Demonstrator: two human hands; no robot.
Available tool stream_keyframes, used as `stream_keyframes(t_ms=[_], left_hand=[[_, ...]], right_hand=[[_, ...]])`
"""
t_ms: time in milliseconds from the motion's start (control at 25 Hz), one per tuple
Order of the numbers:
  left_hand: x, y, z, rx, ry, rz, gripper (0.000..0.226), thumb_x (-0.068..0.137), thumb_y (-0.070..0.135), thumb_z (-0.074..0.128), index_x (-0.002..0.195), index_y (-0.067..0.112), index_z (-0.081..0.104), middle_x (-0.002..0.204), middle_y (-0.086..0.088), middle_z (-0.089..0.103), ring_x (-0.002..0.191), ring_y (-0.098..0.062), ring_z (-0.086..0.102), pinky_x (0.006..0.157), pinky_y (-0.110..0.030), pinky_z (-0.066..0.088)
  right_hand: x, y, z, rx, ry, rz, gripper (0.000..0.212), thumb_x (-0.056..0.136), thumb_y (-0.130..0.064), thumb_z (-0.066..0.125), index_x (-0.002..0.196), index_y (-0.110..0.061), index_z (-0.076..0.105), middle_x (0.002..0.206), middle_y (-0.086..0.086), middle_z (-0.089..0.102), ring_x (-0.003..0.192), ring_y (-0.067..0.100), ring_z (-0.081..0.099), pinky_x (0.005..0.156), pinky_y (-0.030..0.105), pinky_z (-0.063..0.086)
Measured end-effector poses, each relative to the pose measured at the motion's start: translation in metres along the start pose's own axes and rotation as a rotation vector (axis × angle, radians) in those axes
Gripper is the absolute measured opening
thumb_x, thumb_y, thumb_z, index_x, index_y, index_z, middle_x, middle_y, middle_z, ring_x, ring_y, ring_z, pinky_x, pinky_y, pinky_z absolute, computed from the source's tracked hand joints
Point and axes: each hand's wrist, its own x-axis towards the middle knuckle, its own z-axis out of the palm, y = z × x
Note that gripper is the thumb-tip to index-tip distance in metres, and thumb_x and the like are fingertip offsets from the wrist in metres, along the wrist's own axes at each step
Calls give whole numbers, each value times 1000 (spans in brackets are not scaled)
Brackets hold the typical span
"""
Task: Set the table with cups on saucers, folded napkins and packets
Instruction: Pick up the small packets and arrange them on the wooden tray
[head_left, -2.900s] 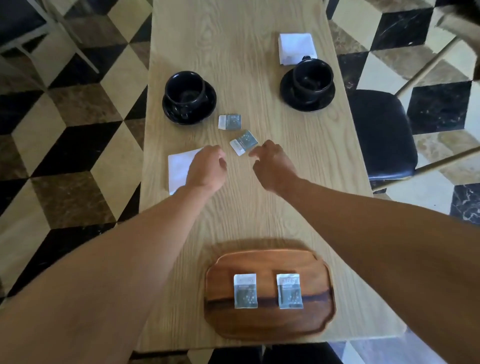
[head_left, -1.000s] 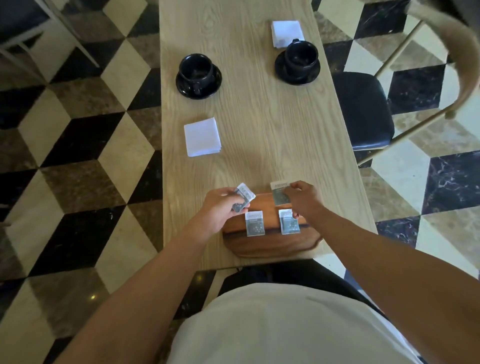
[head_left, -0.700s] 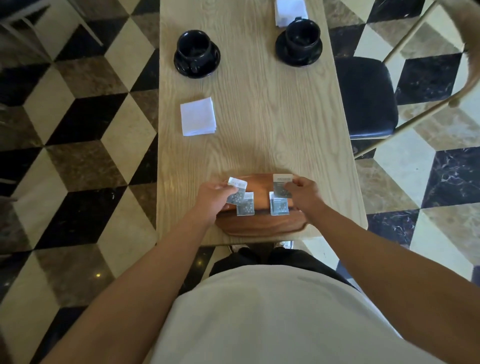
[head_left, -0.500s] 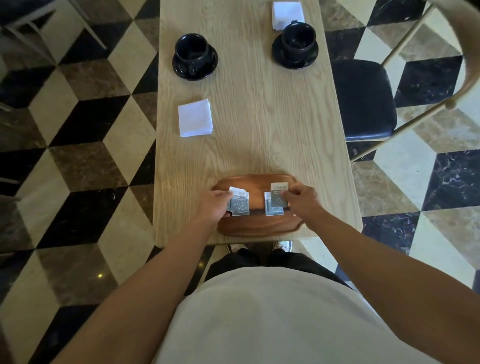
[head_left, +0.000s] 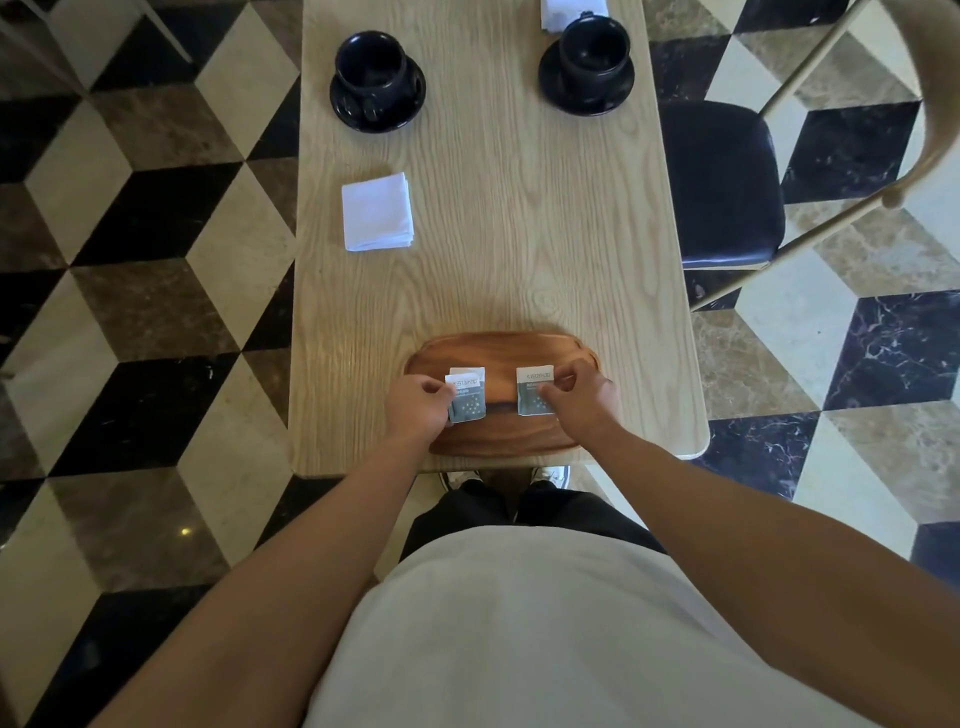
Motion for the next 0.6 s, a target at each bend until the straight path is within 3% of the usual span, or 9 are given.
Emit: stream_keyframes(t_ms=[160, 320, 600], left_hand=[[-2, -2, 1, 89, 27, 48, 17, 94, 29, 69, 79, 22, 67, 76, -1, 73, 62, -18, 74, 70, -45, 64], [-1, 1, 2, 173, 51, 72, 16, 94, 31, 67, 88, 17, 71, 89, -4, 74, 81, -22, 72, 80, -45, 61], [2, 3, 3, 177, 71, 111, 18, 94, 34, 67, 88, 17, 70, 85, 6, 67, 85, -14, 65, 70, -30, 51]], right_hand=[[1, 3, 5, -84, 34, -12, 20, 88, -32, 75, 98, -20, 62, 79, -10, 63, 66, 0, 54, 50, 14, 35], [1, 3, 10, -107, 51, 5, 22, 89, -32, 74, 102, -18, 63, 87, -3, 68, 74, 10, 59, 52, 16, 35], [1, 4, 14, -99, 76, -5, 23, 89, -31, 74, 104, -17, 63, 88, -3, 67, 77, 12, 58, 52, 15, 32]])
